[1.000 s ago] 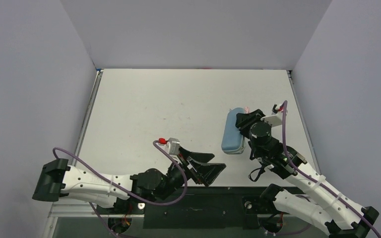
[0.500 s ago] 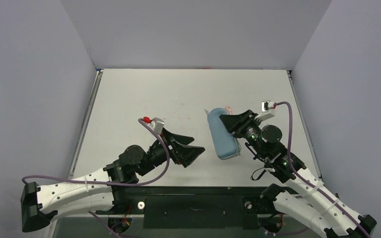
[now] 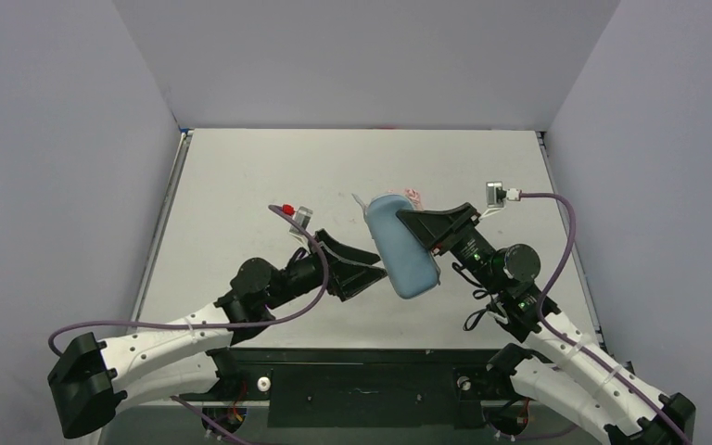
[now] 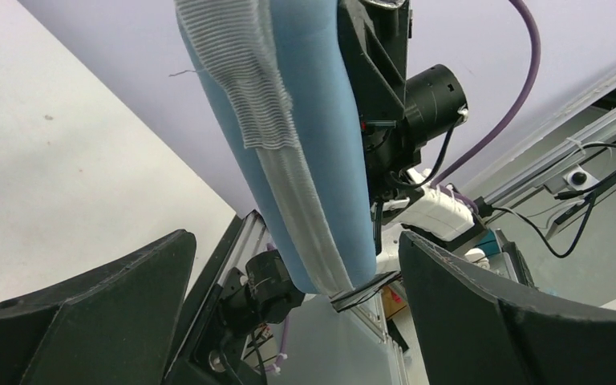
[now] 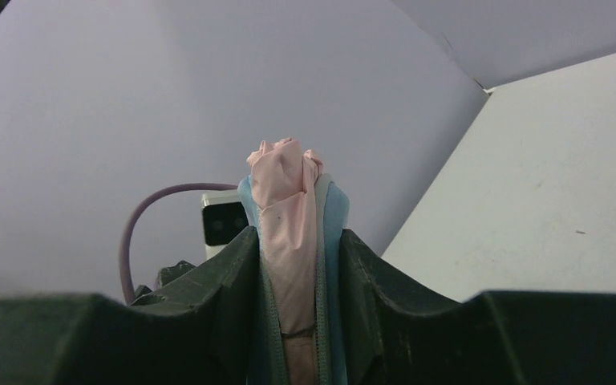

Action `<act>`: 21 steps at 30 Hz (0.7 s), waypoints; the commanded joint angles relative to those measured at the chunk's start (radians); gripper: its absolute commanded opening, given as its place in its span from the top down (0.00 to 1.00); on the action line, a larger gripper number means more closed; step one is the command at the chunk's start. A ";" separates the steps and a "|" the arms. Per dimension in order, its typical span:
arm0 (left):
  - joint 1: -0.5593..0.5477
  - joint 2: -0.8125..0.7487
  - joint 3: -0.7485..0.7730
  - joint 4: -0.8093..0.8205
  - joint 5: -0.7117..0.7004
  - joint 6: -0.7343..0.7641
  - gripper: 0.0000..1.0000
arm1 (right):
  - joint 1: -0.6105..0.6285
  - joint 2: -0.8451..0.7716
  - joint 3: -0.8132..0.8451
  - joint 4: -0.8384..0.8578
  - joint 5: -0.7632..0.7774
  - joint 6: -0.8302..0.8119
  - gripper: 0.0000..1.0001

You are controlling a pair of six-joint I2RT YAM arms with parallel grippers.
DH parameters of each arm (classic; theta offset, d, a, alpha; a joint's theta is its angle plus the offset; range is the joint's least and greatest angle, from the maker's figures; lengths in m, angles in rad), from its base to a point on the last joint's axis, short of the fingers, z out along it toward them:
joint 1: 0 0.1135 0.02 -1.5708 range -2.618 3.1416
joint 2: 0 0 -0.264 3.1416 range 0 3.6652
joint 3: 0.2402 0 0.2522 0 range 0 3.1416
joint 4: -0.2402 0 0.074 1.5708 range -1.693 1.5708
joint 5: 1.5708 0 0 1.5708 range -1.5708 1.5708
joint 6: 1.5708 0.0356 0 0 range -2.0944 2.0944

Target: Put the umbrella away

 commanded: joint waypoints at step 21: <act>0.023 0.277 0.183 0.402 0.095 -0.076 0.53 | -0.008 0.084 -0.023 0.403 -0.093 0.135 1.00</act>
